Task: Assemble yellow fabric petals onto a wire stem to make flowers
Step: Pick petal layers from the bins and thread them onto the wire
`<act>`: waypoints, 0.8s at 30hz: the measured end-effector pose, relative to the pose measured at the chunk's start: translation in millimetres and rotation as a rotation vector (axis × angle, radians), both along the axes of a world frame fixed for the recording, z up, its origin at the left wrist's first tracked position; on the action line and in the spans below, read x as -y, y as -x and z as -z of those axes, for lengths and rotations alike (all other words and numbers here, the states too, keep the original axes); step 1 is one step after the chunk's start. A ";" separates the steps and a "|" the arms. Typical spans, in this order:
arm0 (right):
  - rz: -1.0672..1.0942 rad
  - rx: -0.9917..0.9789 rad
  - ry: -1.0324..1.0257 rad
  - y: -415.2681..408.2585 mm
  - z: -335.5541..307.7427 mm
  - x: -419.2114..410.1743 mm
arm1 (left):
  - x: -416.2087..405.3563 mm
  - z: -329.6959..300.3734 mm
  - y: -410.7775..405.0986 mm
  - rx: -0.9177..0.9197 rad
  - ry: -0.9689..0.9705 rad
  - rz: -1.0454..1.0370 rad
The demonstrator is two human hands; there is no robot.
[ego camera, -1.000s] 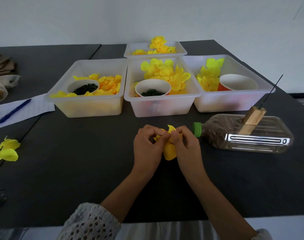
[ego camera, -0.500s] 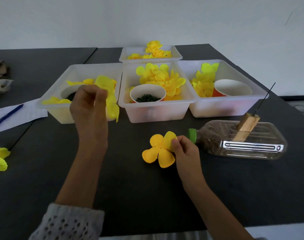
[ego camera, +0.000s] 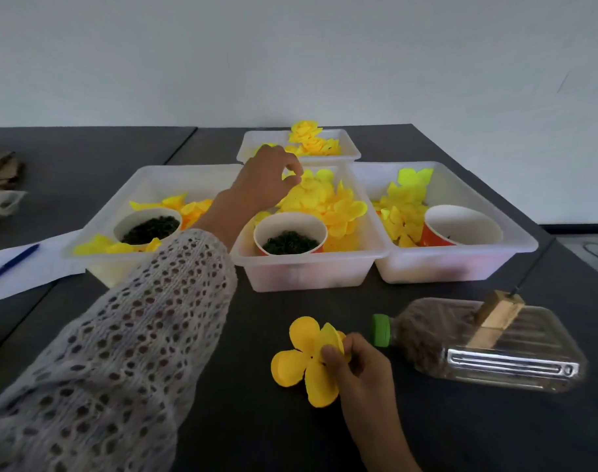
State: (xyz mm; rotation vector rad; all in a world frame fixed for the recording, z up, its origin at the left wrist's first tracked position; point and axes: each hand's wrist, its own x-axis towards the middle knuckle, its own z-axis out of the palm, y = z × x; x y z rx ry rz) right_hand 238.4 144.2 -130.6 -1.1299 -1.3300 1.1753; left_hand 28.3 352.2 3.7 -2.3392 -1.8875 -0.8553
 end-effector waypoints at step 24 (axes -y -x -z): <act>0.025 -0.202 0.002 7.1 -5.5 4.8 | 203.0 57.5 -54.1 0.435 0.458 0.187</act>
